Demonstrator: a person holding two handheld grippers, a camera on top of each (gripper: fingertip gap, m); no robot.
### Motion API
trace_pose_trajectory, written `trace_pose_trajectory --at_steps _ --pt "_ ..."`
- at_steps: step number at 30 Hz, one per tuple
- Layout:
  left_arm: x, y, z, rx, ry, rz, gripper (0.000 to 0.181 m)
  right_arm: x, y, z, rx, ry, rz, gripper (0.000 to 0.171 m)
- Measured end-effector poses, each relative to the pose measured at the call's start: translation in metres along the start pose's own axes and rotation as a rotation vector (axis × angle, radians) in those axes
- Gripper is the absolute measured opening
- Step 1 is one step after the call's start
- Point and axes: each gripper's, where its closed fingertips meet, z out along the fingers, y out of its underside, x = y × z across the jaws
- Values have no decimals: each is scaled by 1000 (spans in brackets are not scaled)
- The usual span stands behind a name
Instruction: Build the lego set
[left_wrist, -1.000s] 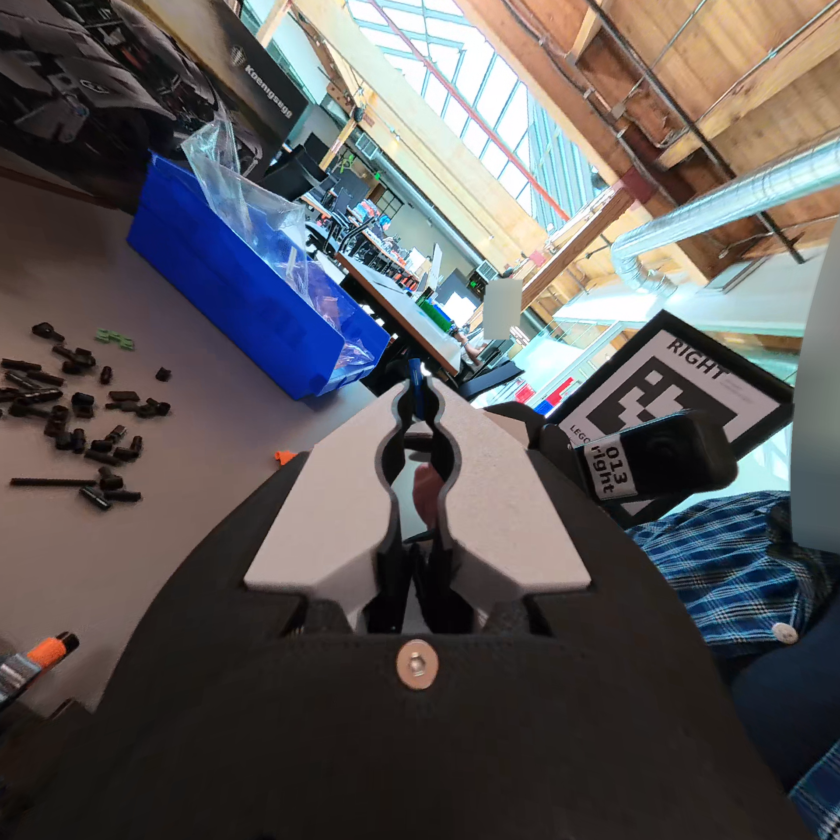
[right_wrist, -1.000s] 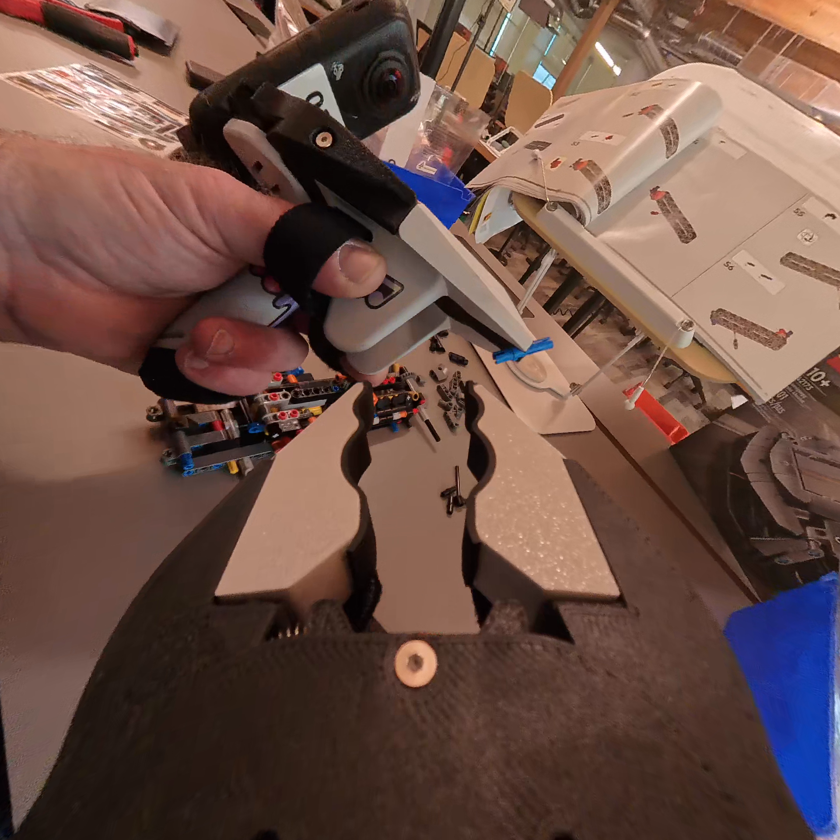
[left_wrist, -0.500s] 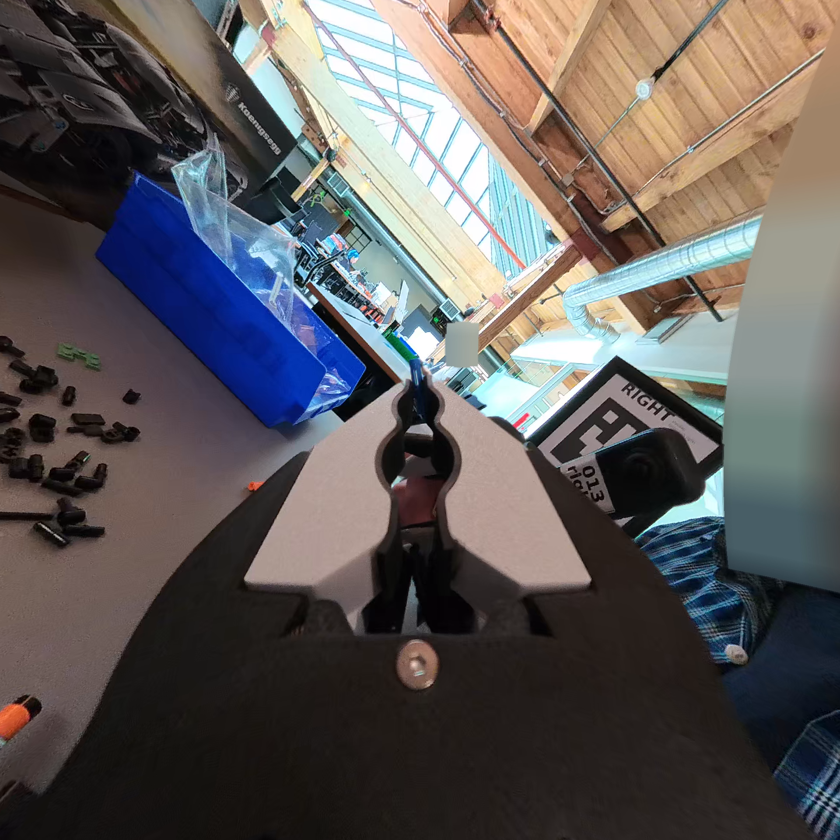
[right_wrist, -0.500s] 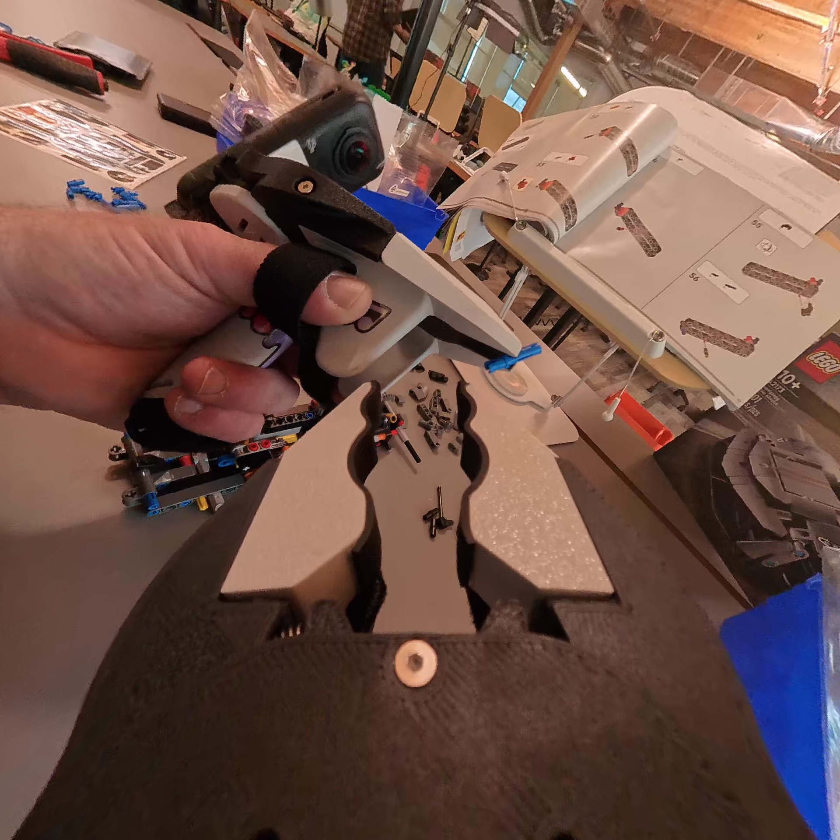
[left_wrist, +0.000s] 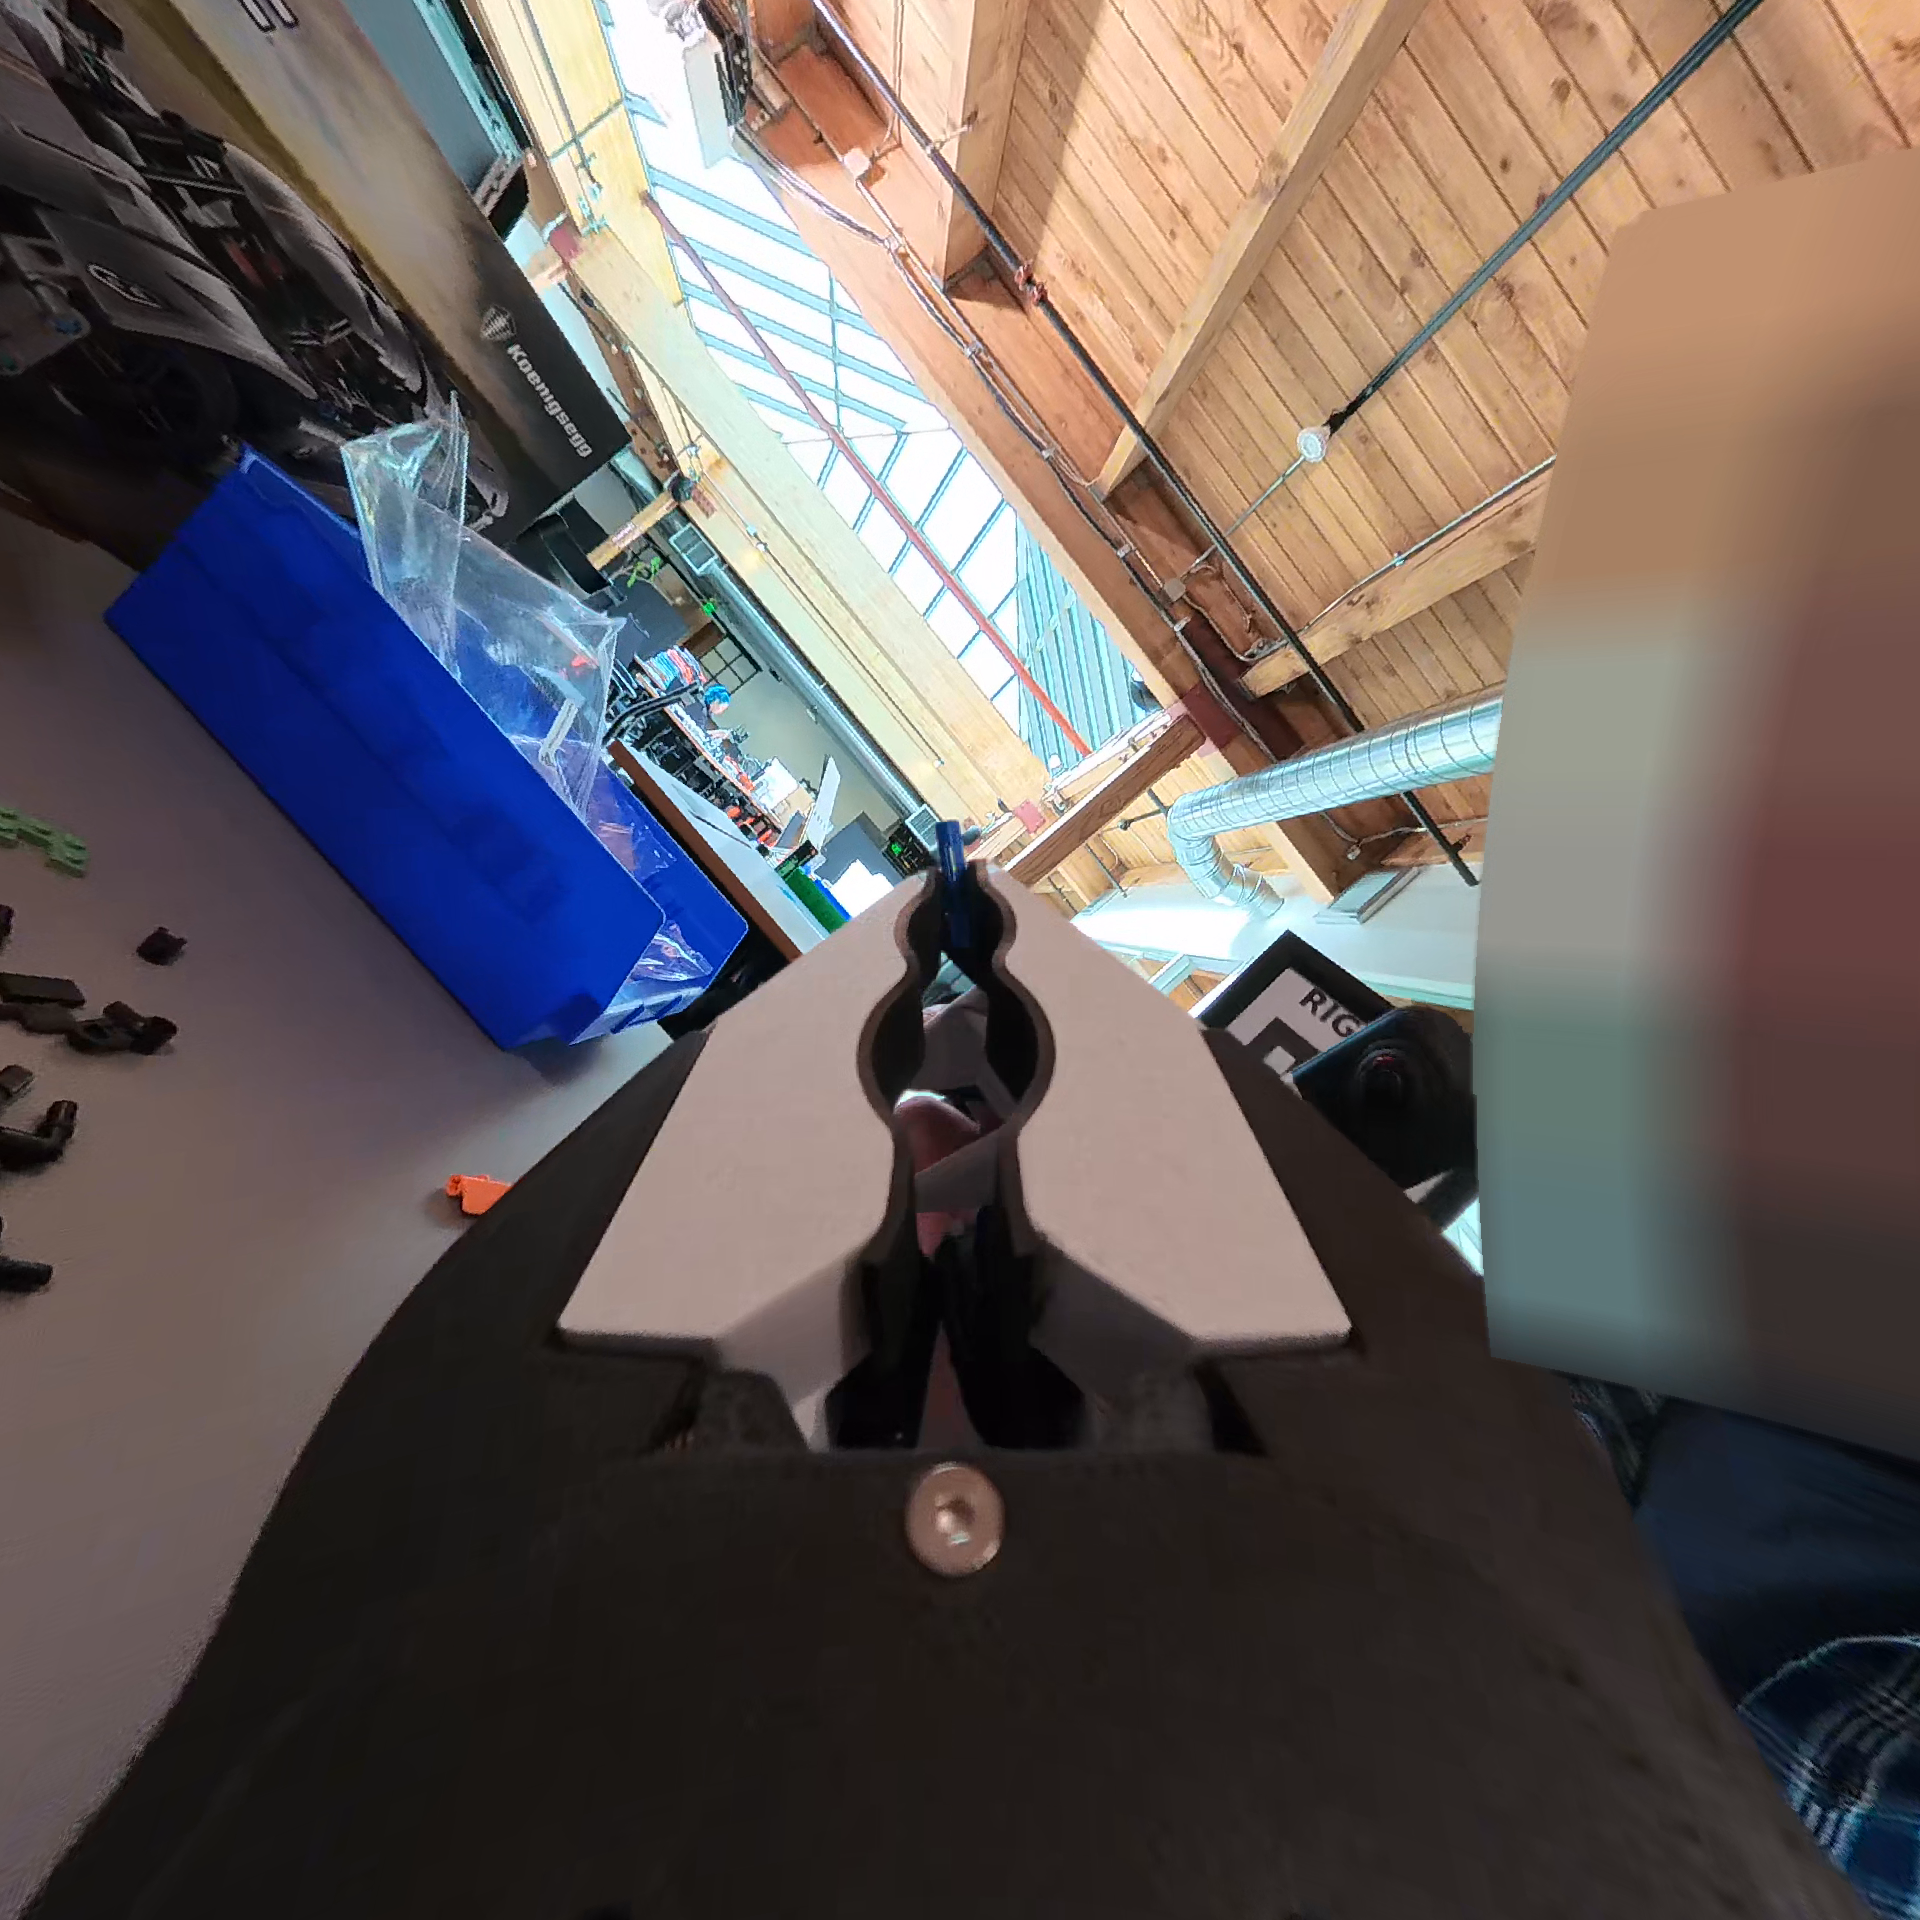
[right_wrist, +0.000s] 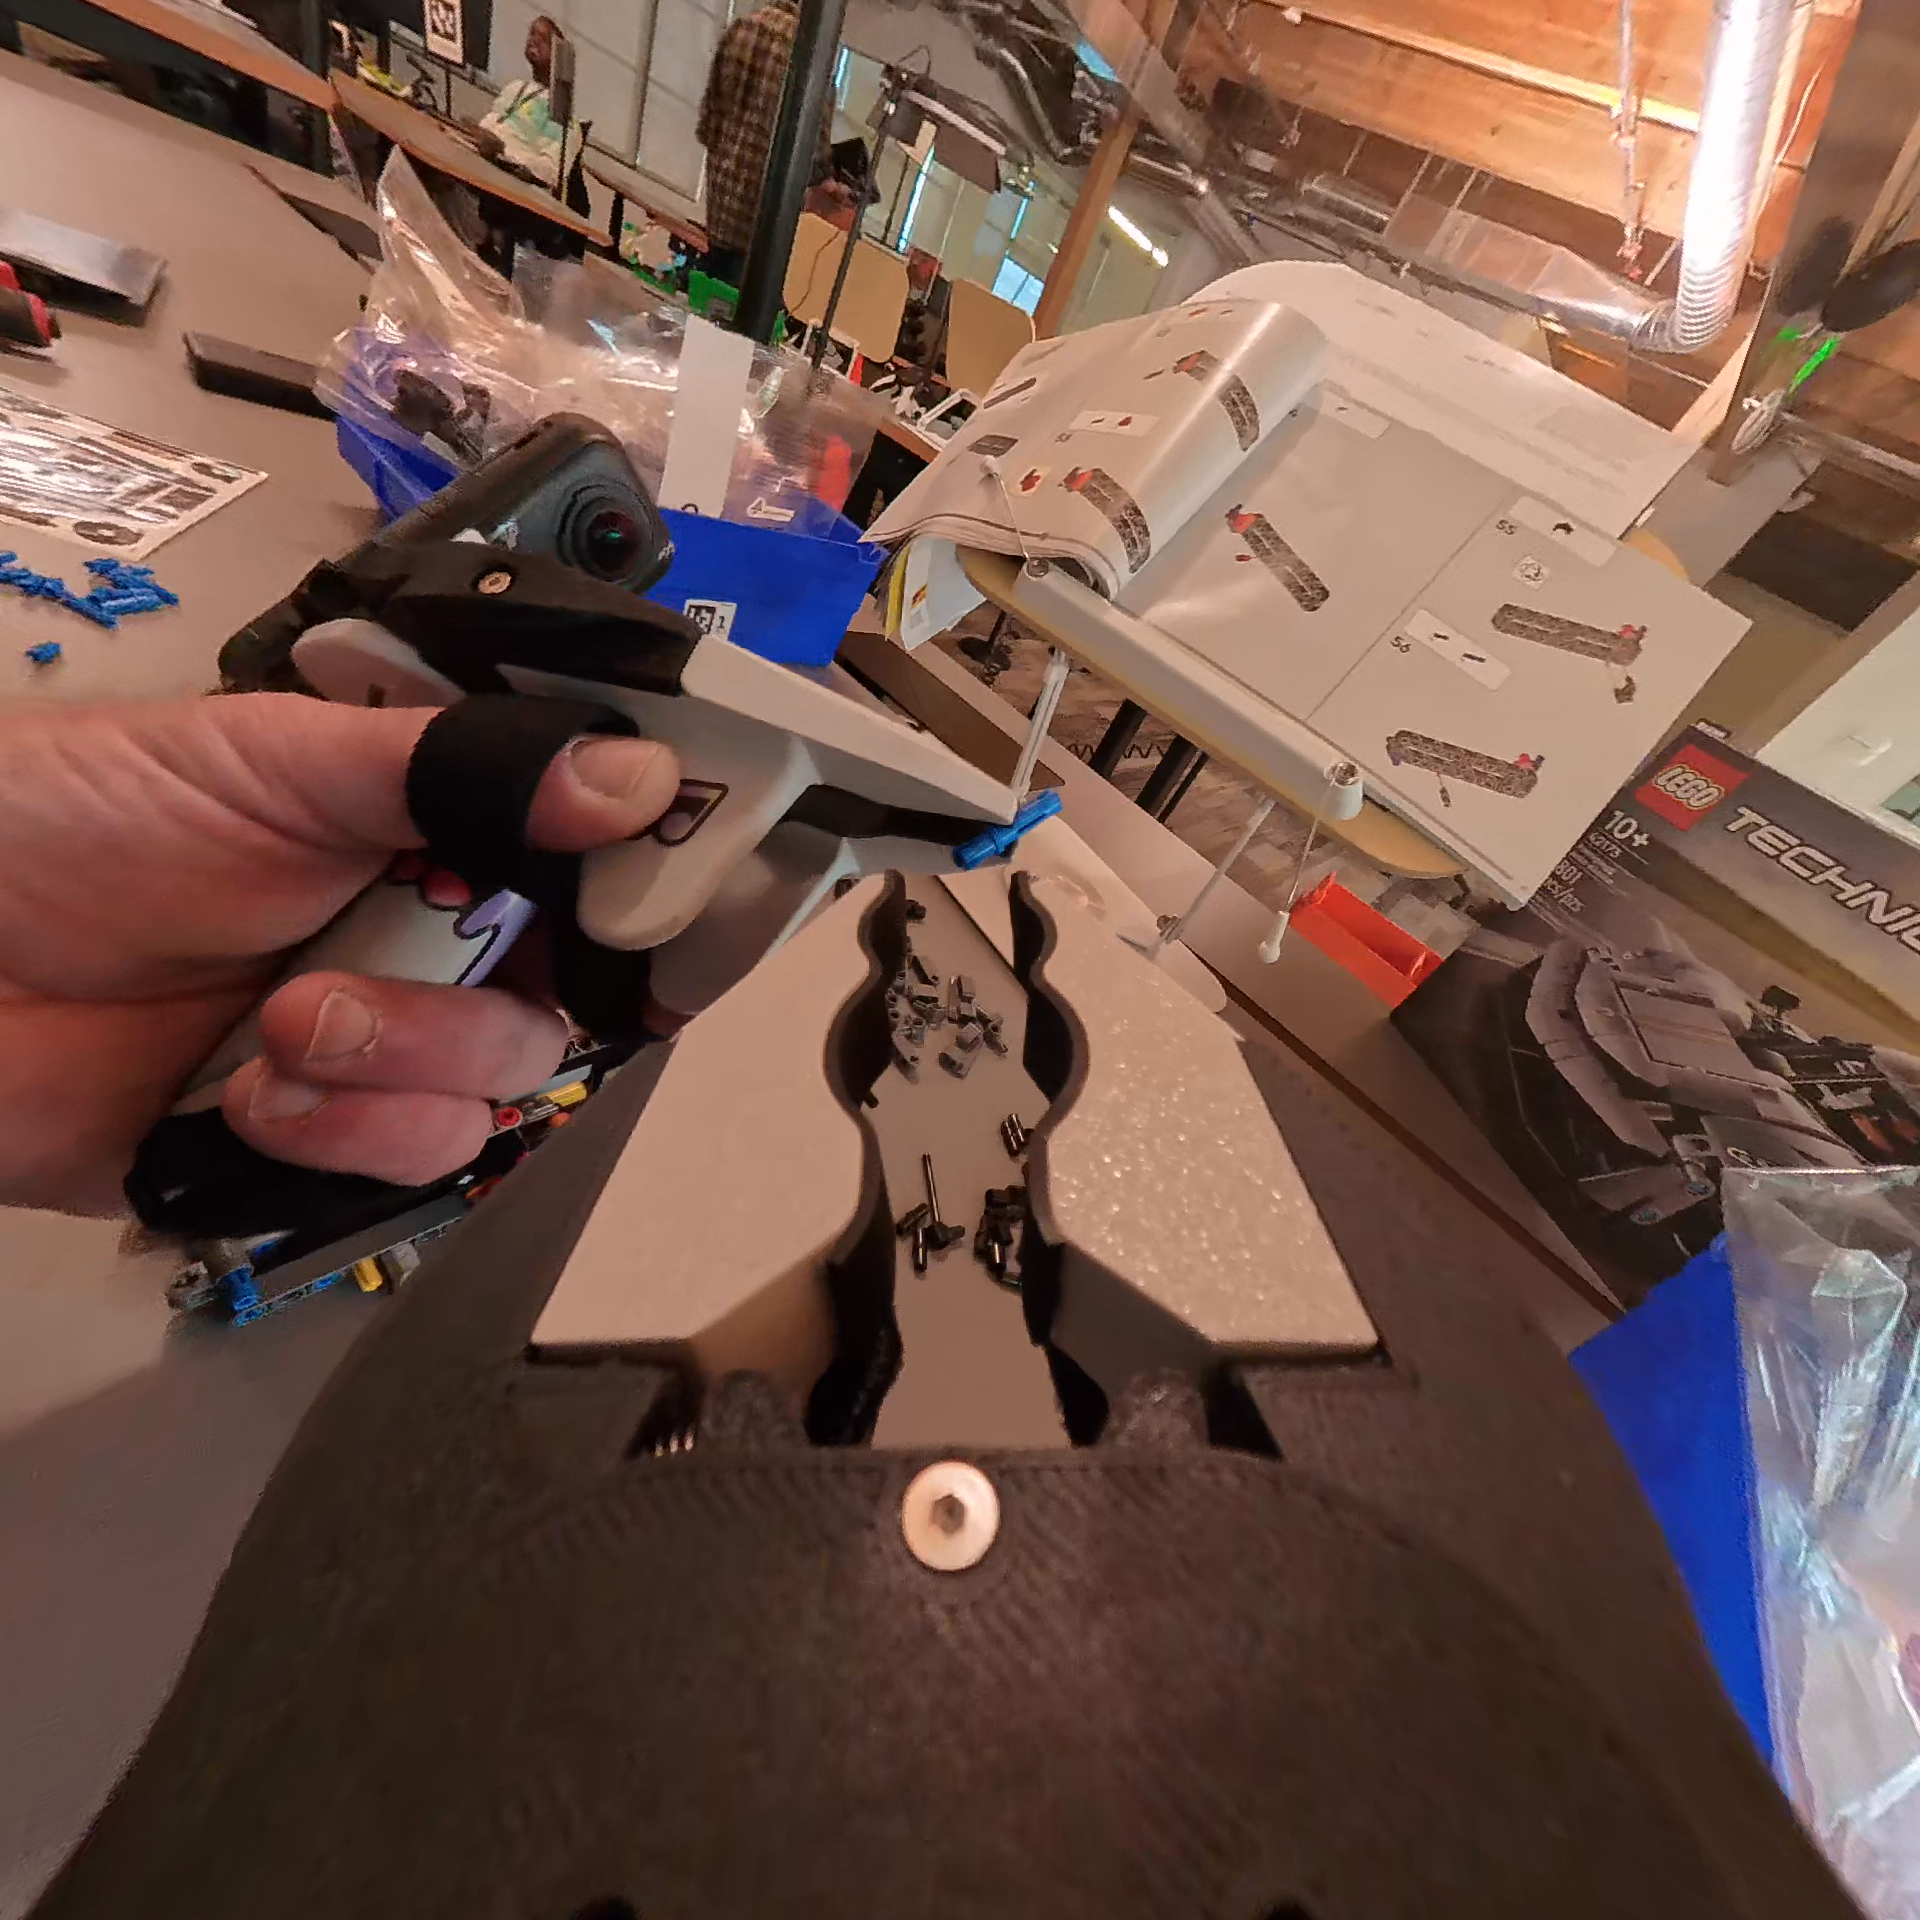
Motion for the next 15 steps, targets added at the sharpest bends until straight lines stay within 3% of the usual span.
trace_pose_trajectory --at_steps 10,15 --pt "-3 1 3 87 1 -35 2 6 1 2 -15 30 -47 3" --pt "-2 2 4 122 -13 -10 2 8 0 1 15 -20 101 8"
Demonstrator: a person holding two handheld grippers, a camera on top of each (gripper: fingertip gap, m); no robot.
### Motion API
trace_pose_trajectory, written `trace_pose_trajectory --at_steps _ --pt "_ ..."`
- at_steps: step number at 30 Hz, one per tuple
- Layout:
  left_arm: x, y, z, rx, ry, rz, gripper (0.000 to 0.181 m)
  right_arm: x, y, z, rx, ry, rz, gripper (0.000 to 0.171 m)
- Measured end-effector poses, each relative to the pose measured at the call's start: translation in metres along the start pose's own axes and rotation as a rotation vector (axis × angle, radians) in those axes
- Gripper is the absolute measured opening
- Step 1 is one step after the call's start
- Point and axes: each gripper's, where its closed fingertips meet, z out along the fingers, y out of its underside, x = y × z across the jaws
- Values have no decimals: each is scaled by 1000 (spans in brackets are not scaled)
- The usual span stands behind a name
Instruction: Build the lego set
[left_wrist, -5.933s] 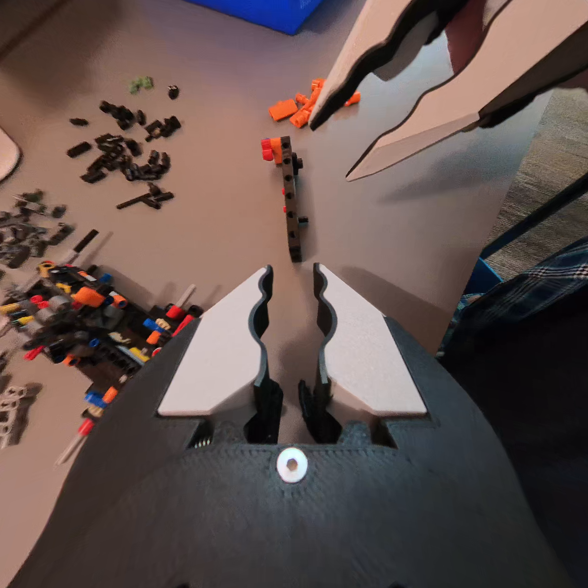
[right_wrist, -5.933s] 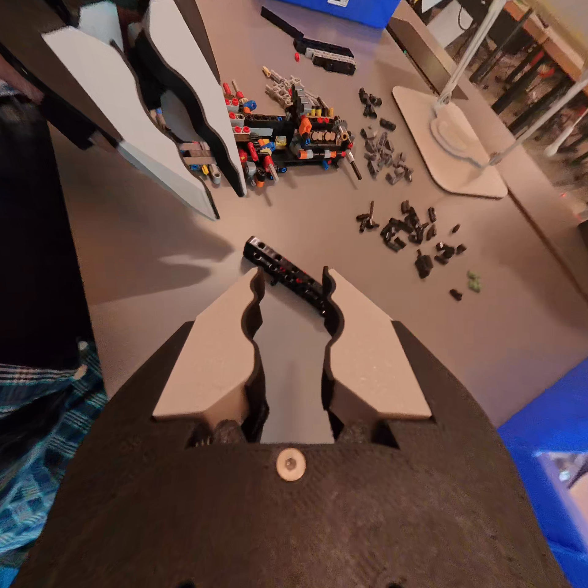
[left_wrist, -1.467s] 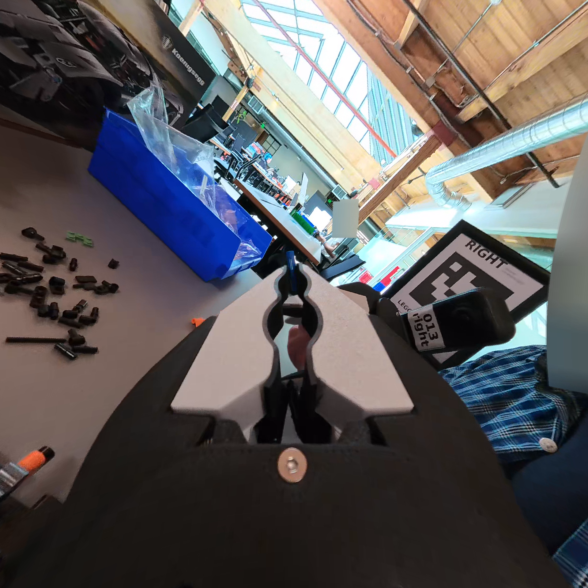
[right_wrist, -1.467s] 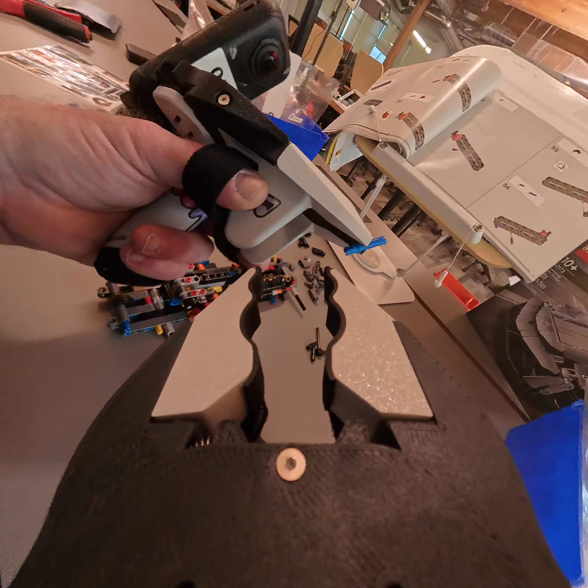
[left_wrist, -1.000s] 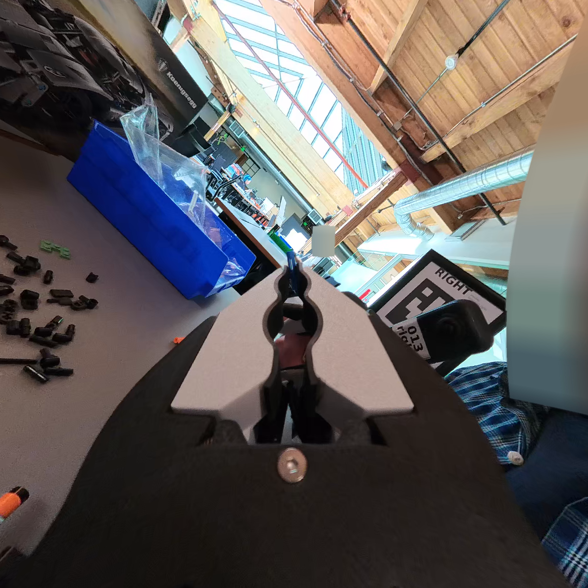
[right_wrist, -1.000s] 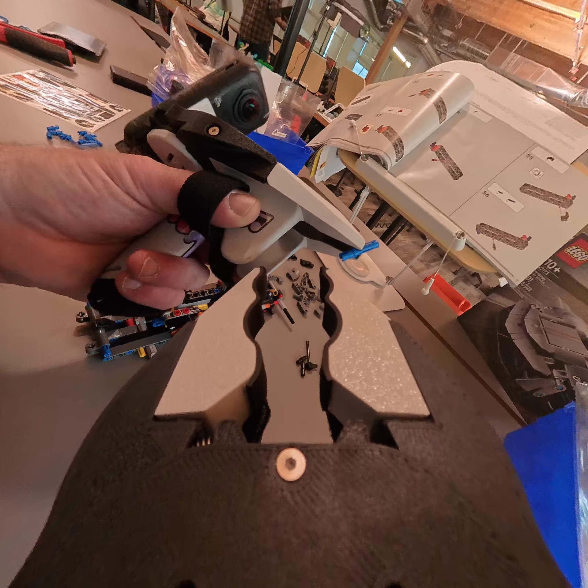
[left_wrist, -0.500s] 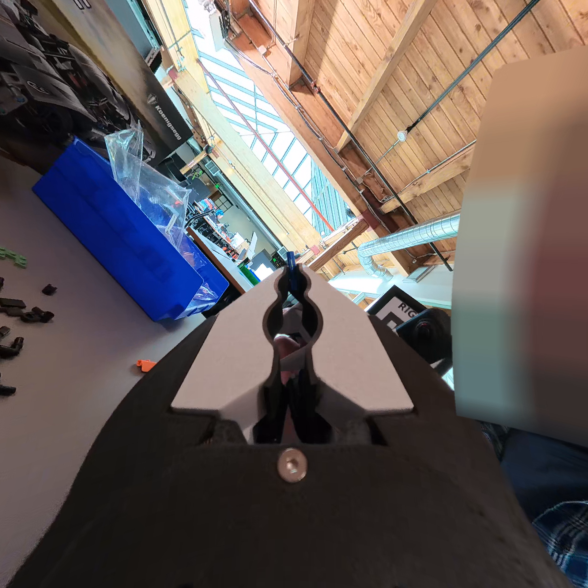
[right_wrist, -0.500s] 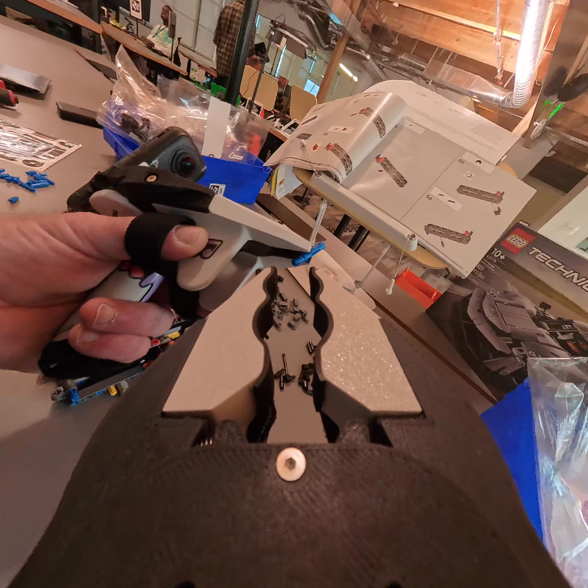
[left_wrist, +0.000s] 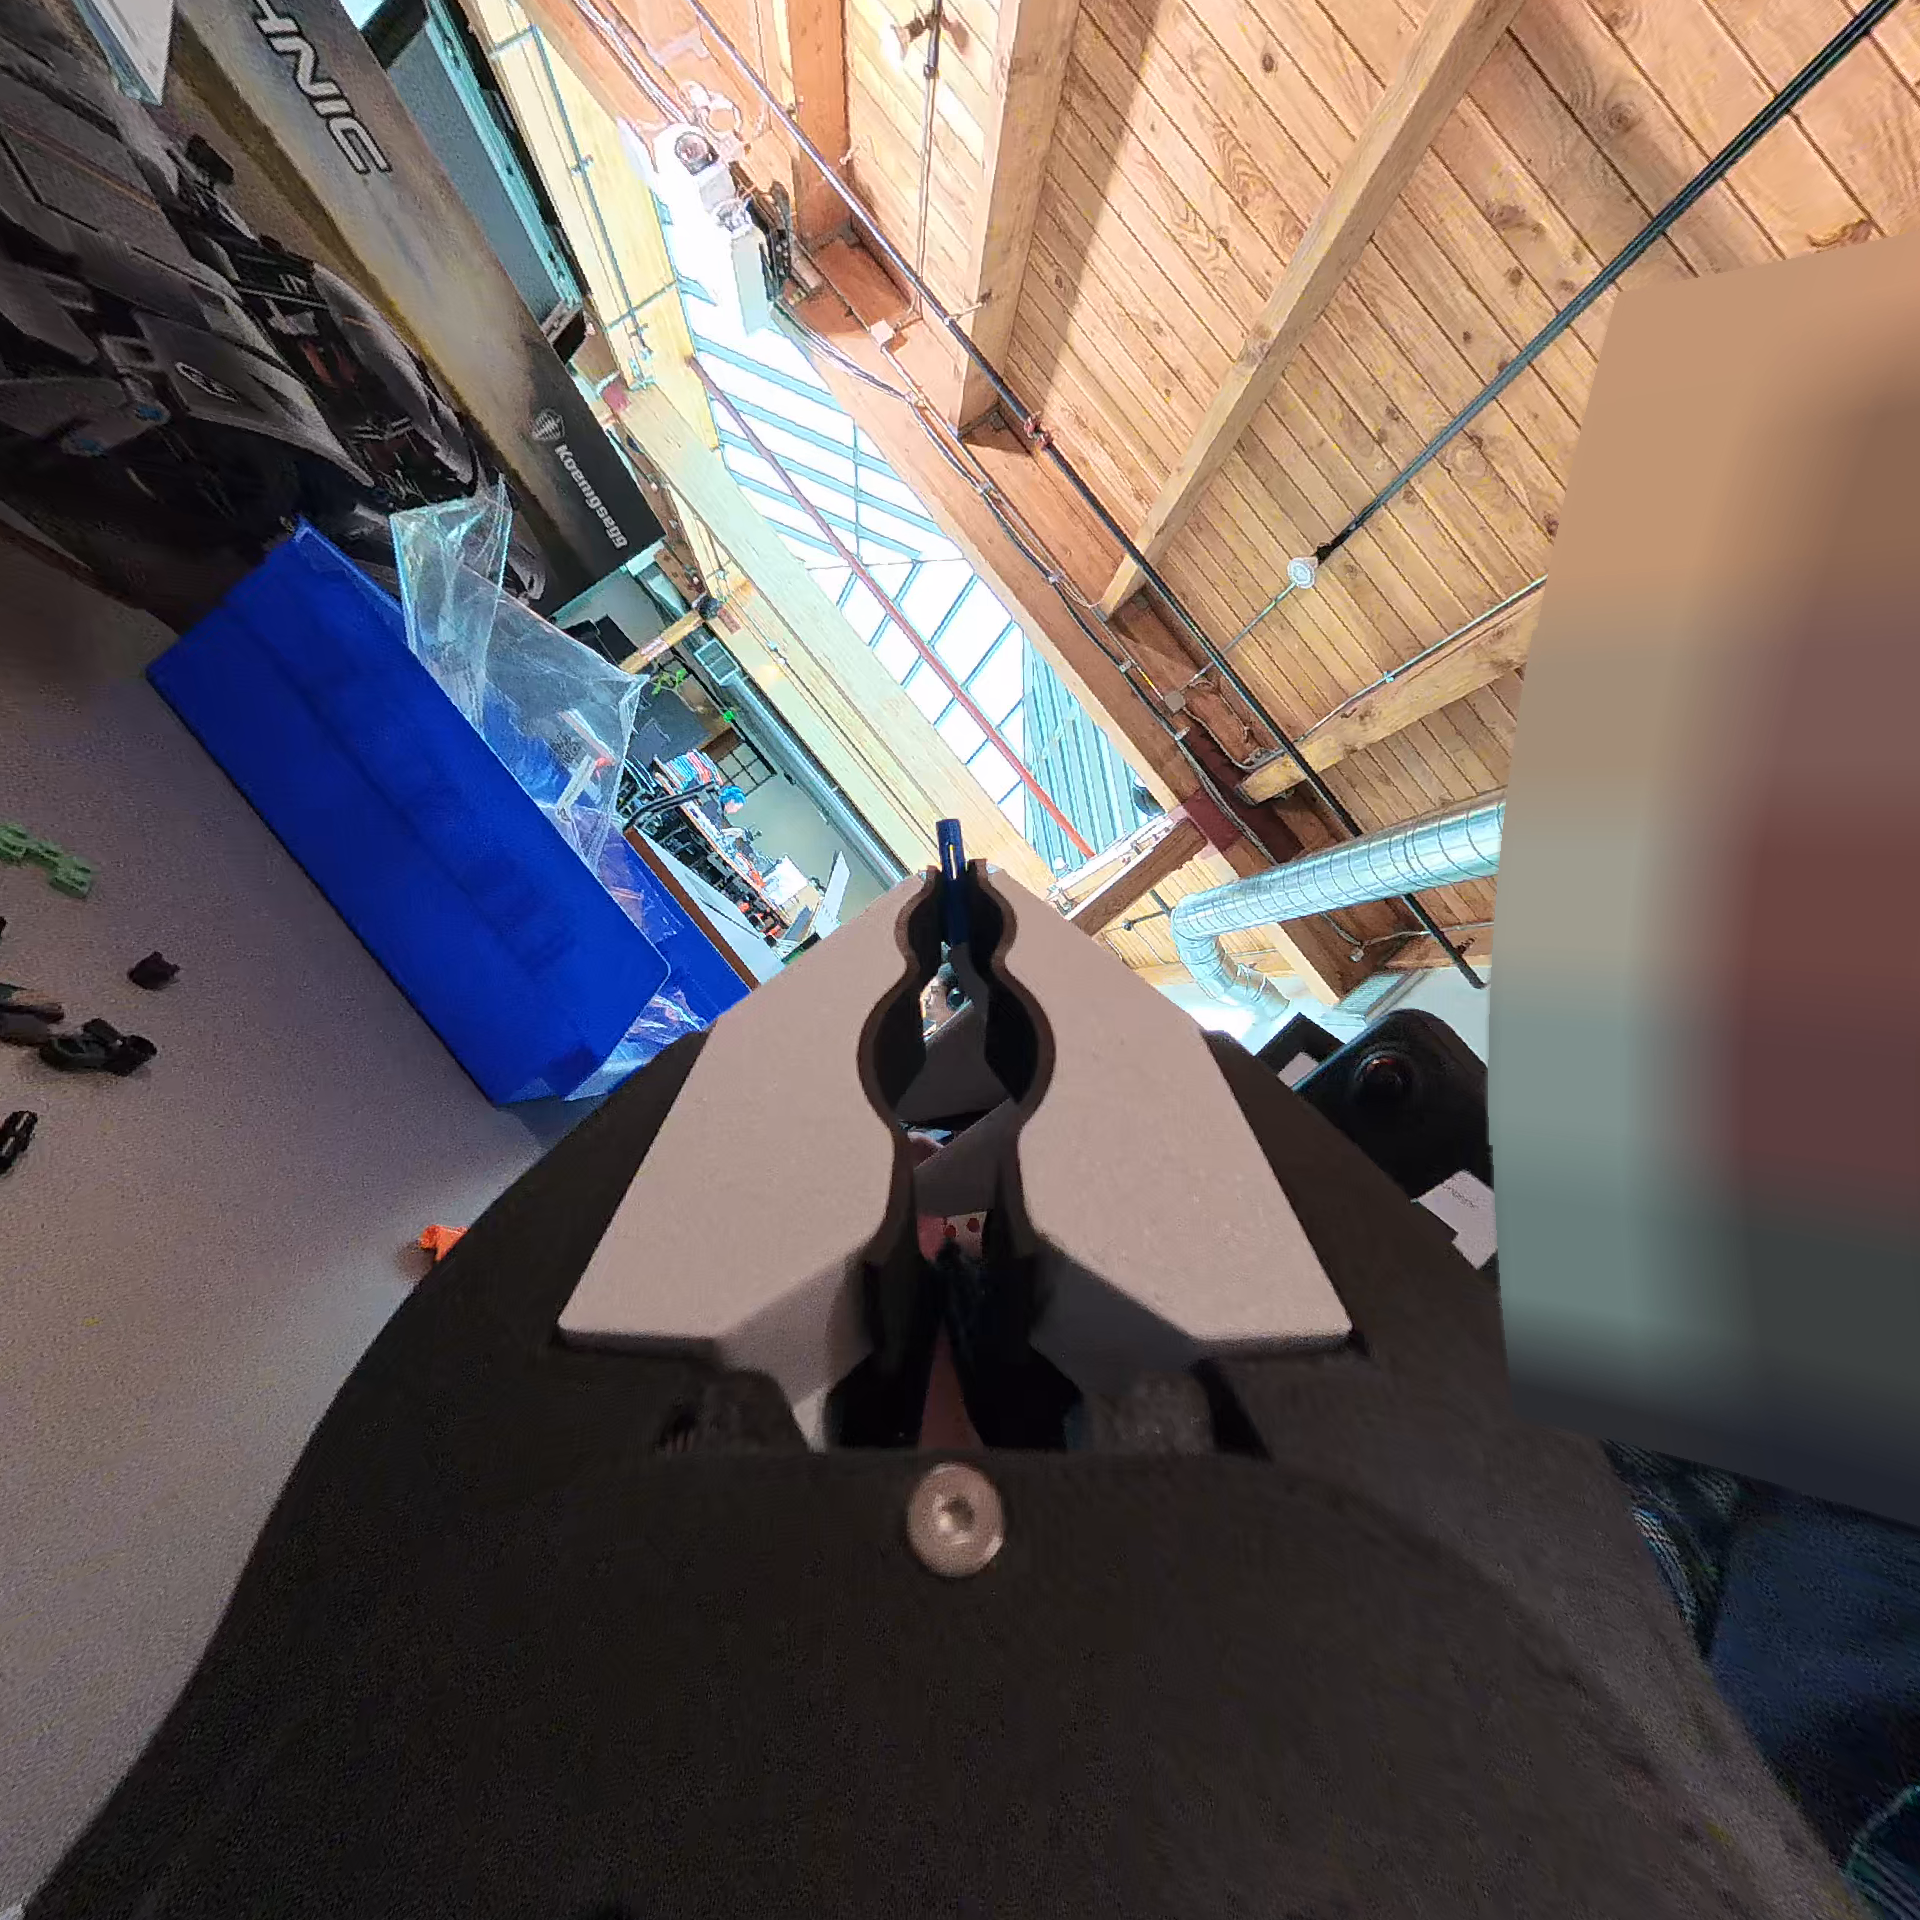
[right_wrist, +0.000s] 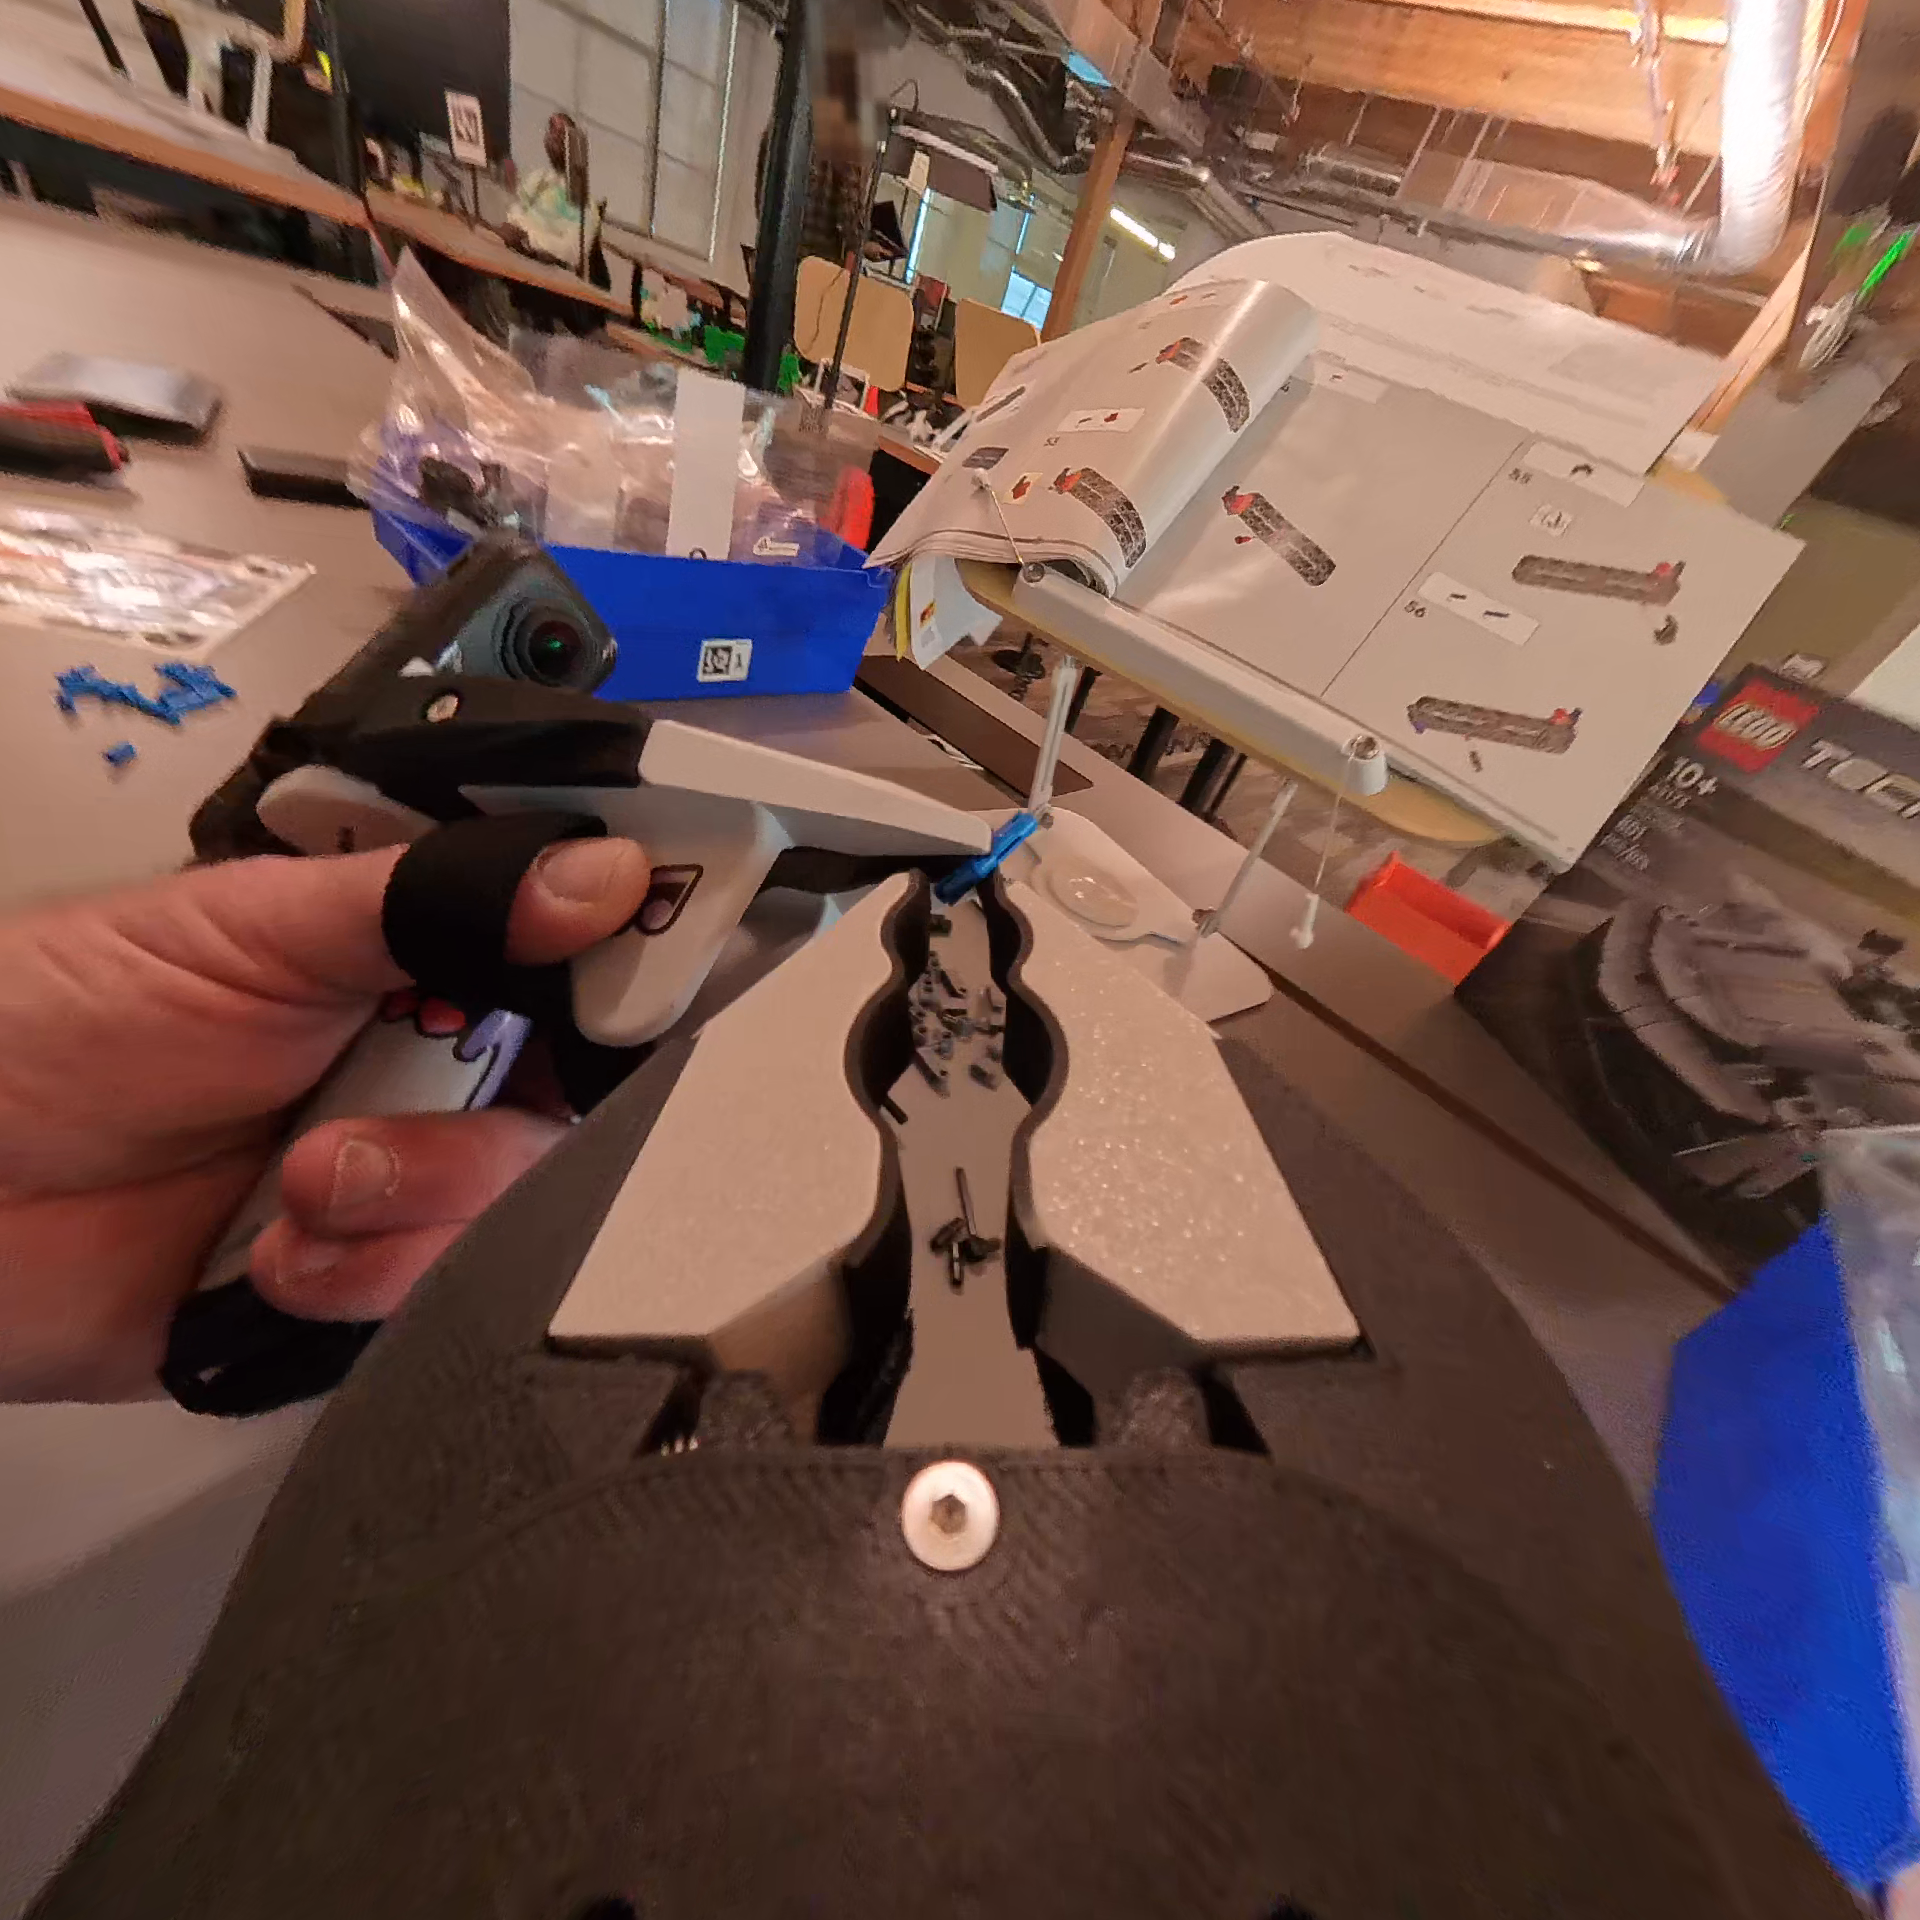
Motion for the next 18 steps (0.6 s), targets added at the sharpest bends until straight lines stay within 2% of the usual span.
trace_pose_trajectory --at_steps 3,14,18 --pt "0 1 2 12 -10 26 2 2 0 1 4 -31 85 7" --pt "0 3 1 24 3 5 3 2 4 -3 -8 -65 49 0" --pt "1 11 0 -49 -16 6 4 6 6 -9 -25 -89 26 1"
